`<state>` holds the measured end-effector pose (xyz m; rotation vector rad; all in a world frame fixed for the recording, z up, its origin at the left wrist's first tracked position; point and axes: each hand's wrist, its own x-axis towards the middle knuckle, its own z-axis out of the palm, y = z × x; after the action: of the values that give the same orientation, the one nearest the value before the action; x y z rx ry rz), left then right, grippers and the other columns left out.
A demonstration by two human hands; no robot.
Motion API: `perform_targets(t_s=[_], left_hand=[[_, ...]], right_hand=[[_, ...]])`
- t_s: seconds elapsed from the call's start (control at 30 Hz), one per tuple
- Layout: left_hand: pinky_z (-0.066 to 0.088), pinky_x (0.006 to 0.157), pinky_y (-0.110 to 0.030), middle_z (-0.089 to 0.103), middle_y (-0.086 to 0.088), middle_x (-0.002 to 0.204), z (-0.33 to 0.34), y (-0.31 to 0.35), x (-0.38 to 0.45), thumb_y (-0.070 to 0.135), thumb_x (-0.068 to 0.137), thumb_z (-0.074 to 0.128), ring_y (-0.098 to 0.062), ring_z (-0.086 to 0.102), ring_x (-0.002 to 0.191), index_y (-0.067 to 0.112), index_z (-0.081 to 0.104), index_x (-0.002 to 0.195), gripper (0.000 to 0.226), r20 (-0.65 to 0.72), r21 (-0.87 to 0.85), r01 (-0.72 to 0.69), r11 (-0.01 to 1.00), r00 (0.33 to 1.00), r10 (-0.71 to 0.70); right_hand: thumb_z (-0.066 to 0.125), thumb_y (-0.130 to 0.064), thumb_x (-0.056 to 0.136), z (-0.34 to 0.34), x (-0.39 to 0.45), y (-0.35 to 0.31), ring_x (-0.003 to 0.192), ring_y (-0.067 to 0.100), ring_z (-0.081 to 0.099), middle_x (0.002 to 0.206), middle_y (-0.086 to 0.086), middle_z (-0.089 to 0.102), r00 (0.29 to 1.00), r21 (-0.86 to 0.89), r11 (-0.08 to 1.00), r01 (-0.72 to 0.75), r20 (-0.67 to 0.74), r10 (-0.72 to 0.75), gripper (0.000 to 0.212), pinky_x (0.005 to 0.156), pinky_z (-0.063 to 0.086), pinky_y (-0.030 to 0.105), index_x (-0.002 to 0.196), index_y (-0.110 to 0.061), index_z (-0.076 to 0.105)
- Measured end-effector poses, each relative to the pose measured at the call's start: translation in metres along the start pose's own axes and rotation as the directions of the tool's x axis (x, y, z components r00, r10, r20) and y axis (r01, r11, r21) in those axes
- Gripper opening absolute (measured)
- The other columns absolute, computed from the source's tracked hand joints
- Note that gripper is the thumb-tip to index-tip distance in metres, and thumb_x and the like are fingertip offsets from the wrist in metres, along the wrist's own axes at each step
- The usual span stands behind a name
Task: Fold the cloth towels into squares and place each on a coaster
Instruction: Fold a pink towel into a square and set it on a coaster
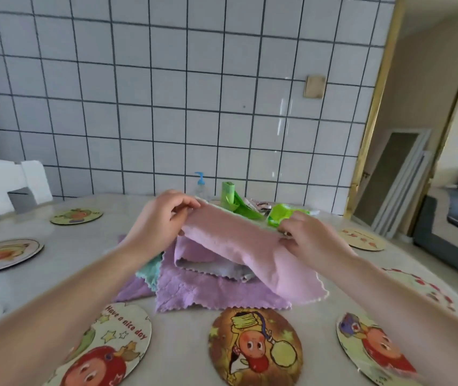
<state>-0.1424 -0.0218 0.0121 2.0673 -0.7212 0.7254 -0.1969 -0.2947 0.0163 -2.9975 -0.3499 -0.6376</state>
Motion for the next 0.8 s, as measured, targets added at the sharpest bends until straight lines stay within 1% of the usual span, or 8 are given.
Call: perform_targets(t_s=[0.13, 0.33, 0.4, 0.47, 0.57, 0.63, 0.7, 0.8], left_hand=[[0.053, 0.054, -0.017, 0.062, 0.011, 0.097, -0.022, 0.013, 0.007, -0.004, 0.09, 0.049, 0.001, 0.061, 0.077, 0.017, 0.065, 0.089, 0.026, -0.064, -0.152, 0.038, 0.988, 0.997, -0.048], [0.056, 0.076, -0.029, 0.066, -0.001, 0.103, -0.05, -0.005, 0.038, -0.003, 0.091, 0.05, -0.016, 0.065, 0.092, 0.026, 0.063, 0.082, 0.033, -0.107, -0.224, 0.059, 0.973, 0.991, -0.085], [0.055, 0.078, -0.025, 0.066, 0.0, 0.1, -0.058, -0.007, 0.052, -0.005, 0.09, 0.049, -0.011, 0.064, 0.091, 0.023, 0.063, 0.082, 0.032, -0.143, -0.209, 0.045, 0.977, 0.987, -0.076], [0.052, 0.071, -0.012, 0.066, 0.008, 0.094, -0.066, -0.004, 0.067, -0.004, 0.091, 0.05, 0.001, 0.063, 0.08, 0.017, 0.063, 0.085, 0.026, -0.202, -0.168, 0.028, 0.985, 0.977, -0.062], [0.052, 0.071, -0.011, 0.066, 0.0, 0.095, -0.084, -0.003, 0.084, -0.001, 0.091, 0.051, -0.002, 0.063, 0.079, 0.019, 0.064, 0.087, 0.025, -0.274, -0.12, -0.014, 0.993, 0.961, -0.02], [0.055, 0.076, -0.021, 0.065, 0.004, 0.095, -0.095, -0.003, 0.082, 0.0, 0.092, 0.05, -0.01, 0.065, 0.082, 0.027, 0.061, 0.083, 0.03, -0.284, -0.166, -0.022, 0.986, 0.958, -0.027], [0.055, 0.071, -0.023, 0.062, 0.011, 0.093, -0.104, -0.004, 0.07, 0.003, 0.092, 0.052, -0.006, 0.065, 0.077, 0.036, 0.055, 0.087, 0.033, -0.294, -0.151, -0.024, 0.988, 0.955, -0.022], [0.048, 0.066, -0.022, 0.061, 0.013, 0.093, -0.108, -0.006, 0.048, 0.008, 0.089, 0.057, -0.004, 0.06, 0.074, 0.037, 0.05, 0.102, 0.032, -0.329, -0.123, -0.009, 0.992, 0.944, -0.032]], right_hand=[[0.047, -0.02, 0.086, -0.033, 0.007, -0.002, 0.091, 0.026, 0.059, 0.097, -0.003, 0.057, 0.996, -0.112, 0.992, -0.062, -0.073, 0.054, 0.015, 0.072, 0.047, 0.035, 0.097, -0.023, 0.056], [0.045, -0.02, 0.088, -0.06, 0.042, 0.002, 0.079, 0.027, 0.057, 0.089, 0.004, 0.062, 0.979, -0.222, 0.955, -0.196, -0.096, 0.179, 0.018, 0.065, 0.045, 0.032, 0.104, -0.023, 0.052], [0.044, -0.011, 0.085, -0.062, 0.059, 0.005, 0.081, 0.028, 0.055, 0.093, 0.004, 0.061, 0.977, -0.221, 0.953, -0.205, -0.107, 0.186, 0.026, 0.066, 0.044, 0.032, 0.105, -0.025, 0.055], [0.044, -0.008, 0.085, -0.066, 0.077, 0.009, 0.09, 0.03, 0.058, 0.097, 0.005, 0.061, 0.977, -0.199, 0.962, -0.186, -0.145, 0.159, 0.031, 0.072, 0.047, 0.035, 0.103, -0.024, 0.062], [0.047, -0.015, 0.087, -0.075, 0.091, 0.01, 0.093, 0.03, 0.056, 0.093, 0.006, 0.058, 0.944, -0.154, 0.979, -0.137, -0.321, 0.082, 0.022, 0.076, 0.046, 0.037, 0.094, -0.018, 0.068], [0.053, -0.022, 0.087, -0.077, 0.091, 0.007, 0.099, 0.028, 0.053, 0.097, 0.004, 0.06, 0.901, -0.062, 0.992, -0.111, -0.428, 0.074, 0.018, 0.081, 0.041, 0.037, 0.096, -0.02, 0.068], [0.054, -0.026, 0.087, -0.076, 0.085, 0.001, 0.098, 0.026, 0.052, 0.099, 0.003, 0.061, 0.88, 0.144, 0.986, -0.081, -0.454, 0.138, 0.018, 0.081, 0.04, 0.037, 0.096, -0.018, 0.068], [0.054, -0.024, 0.088, -0.068, 0.073, -0.013, 0.081, 0.02, 0.055, 0.089, 0.002, 0.062, 0.875, 0.559, 0.827, -0.058, -0.37, 0.312, 0.017, 0.069, 0.039, 0.031, 0.093, -0.014, 0.067]])
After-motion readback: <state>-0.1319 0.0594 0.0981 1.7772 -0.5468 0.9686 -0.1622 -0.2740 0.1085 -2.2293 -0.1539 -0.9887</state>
